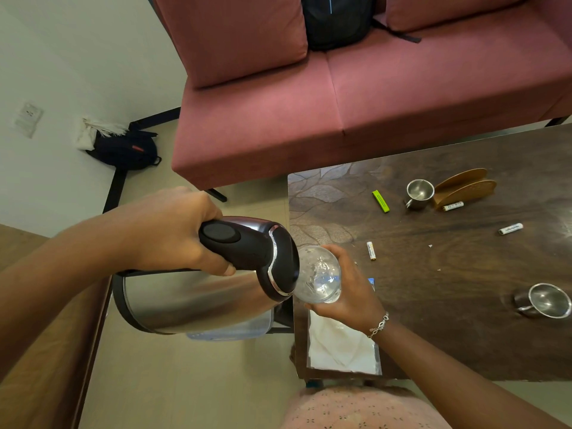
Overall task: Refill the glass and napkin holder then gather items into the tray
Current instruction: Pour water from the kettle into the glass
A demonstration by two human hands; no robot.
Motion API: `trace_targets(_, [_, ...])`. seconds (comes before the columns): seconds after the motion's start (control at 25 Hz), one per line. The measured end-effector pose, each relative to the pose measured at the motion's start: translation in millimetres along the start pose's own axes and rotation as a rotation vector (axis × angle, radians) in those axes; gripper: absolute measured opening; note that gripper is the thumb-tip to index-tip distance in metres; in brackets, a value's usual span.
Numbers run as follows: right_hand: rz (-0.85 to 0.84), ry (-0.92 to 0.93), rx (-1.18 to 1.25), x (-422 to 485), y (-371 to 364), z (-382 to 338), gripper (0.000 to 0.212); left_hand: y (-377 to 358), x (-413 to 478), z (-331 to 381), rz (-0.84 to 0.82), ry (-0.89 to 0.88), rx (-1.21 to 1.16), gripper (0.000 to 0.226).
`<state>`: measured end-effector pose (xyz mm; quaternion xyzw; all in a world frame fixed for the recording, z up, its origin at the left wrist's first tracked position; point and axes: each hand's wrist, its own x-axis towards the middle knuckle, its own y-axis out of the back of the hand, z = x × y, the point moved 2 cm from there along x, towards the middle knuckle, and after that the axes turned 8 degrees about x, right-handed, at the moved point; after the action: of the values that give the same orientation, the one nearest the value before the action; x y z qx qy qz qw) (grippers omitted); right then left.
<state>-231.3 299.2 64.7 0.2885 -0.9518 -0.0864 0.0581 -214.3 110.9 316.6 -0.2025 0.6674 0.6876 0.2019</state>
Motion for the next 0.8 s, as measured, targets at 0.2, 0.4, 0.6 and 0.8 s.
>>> trace_targets(0.2, [0.004, -0.002, 0.016, 2.4, 2.4, -2.3, 0.091, -5.0, -3.1, -10.4, 0.035, -0.004, -0.035, 0.045])
trace_targets(0.4, [0.007, 0.008, 0.025, 4.6, 6.3, -5.3, 0.09, -13.2, -6.0, -22.8, 0.02, 0.008, -0.098, 0.038])
trace_targets(0.6, [0.006, 0.026, 0.036, 7.3, 5.6, -6.9, 0.088, -32.9, -14.7, -46.8, 0.012, 0.006, -0.152, 0.018])
trace_targets(0.8, [-0.026, 0.008, 0.047, 9.1, 1.9, -7.0, 0.087, -56.4, -24.4, -75.0, -0.031, 0.021, -0.274, 0.014])
